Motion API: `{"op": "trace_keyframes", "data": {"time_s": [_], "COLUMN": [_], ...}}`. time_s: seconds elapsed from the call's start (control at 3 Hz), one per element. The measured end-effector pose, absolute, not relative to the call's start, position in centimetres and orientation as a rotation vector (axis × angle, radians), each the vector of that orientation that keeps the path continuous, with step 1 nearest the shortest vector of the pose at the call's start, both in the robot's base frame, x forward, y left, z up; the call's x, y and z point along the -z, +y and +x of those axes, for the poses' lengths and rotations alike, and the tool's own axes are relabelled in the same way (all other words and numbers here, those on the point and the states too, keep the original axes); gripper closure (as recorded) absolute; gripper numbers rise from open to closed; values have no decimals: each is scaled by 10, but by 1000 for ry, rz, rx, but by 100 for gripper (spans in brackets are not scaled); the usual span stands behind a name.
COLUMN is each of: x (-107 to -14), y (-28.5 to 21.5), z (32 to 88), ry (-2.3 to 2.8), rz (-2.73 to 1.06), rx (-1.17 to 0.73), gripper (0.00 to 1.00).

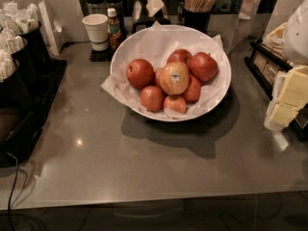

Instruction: Pick apple from white bowl

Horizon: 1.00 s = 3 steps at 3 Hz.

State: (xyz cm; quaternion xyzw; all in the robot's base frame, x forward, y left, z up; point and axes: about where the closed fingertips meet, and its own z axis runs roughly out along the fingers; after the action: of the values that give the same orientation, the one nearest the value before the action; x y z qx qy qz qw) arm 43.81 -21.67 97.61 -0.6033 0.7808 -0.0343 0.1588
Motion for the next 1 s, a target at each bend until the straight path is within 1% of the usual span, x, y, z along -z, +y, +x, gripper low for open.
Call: {"op": "trace_keyframes", "data": {"time_s": [0.33,0.67,1.0], "x": [-976,-975,-978], "y": [-217,-200,-162], "z": [438,449,472], "ry": [2232,2167,2009], "rz": [-1725,-1776,-1876], "rx": [98,49,-59], "gripper": [0,0,0]}}
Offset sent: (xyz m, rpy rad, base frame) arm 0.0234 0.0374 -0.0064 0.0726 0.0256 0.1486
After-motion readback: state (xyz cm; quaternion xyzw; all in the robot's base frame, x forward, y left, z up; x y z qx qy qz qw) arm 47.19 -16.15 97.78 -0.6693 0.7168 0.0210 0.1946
